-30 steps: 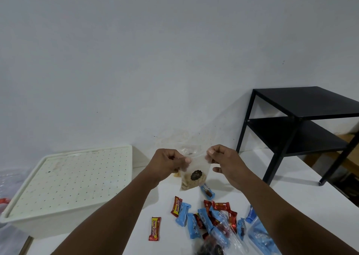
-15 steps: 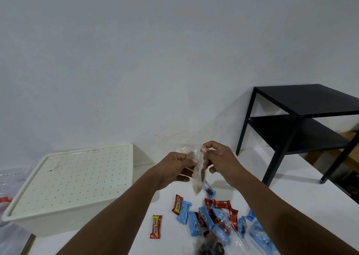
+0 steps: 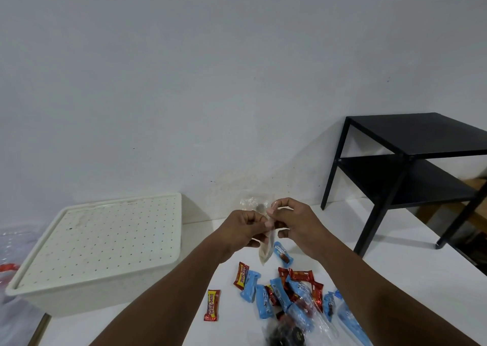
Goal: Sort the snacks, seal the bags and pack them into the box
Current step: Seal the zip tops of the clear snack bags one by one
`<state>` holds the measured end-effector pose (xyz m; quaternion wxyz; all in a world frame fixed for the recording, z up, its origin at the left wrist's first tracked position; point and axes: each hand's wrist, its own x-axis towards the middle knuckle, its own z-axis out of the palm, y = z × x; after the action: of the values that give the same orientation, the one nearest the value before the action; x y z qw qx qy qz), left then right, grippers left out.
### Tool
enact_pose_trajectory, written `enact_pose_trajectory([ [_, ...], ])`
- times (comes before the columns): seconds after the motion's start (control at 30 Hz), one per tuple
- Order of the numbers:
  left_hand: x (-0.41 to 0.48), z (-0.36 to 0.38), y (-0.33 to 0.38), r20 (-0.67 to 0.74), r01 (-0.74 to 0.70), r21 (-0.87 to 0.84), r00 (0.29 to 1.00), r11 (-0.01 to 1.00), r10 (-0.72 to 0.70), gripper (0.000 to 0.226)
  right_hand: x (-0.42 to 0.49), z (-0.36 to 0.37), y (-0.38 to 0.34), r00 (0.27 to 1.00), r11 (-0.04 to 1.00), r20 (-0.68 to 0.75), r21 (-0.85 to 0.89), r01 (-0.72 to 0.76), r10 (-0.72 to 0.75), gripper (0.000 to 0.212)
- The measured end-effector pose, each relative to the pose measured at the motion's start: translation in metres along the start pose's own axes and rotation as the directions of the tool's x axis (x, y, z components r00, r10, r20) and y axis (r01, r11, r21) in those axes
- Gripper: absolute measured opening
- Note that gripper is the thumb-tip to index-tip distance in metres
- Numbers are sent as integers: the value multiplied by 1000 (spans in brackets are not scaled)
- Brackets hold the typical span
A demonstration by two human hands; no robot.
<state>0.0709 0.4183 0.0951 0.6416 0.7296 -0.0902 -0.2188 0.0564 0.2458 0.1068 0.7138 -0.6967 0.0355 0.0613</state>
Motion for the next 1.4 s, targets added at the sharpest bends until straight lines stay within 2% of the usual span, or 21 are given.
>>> enact_pose_trajectory([
  [0.23, 2, 0, 3, -35, 15, 8, 999, 1000, -15, 17, 7, -6, 2, 1000, 999, 16, -26, 24, -24, 27],
  [0.47, 6, -1, 7, -153, -89, 281, 979, 956, 136, 3, 11, -7, 4, 999, 997, -20, -74, 23, -25, 35],
  [0.6, 8, -3, 8, -127, -69, 340, 985, 938, 119, 14, 11, -8, 5, 999, 997, -18, -74, 30, -31, 33],
  [0.77, 7, 0, 5, -166, -88, 395, 972, 914, 165, 5, 10, -4, 6, 999, 995, -6, -94, 43, -43, 33],
  [0.87, 9, 1, 3, -194, -106, 377, 963, 920, 190, 14, 12, -3, 6, 999, 994, -8, -102, 45, -46, 33],
  [1.07, 6, -1, 1, -164, -164, 299, 961, 940, 220, 14, 14, -6, 0, 1000, 994, -6, -107, 13, -14, 29],
  [1.2, 1, -4, 6, -108, -164, 176, 977, 971, 185, 24, 13, -15, -1, 998, 958, 57, -286, -3, 20, 18],
  [1.27, 0, -7, 8, -92, -141, 114, 984, 983, 151, 25, 11, -22, 0, 996, 957, 90, -291, 22, 5, 10],
  [1.4, -3, -14, 9, -87, -81, 26, 993, 996, 83, 17, 10, -26, 2, 993, 970, 118, -237, 49, -22, 8],
])
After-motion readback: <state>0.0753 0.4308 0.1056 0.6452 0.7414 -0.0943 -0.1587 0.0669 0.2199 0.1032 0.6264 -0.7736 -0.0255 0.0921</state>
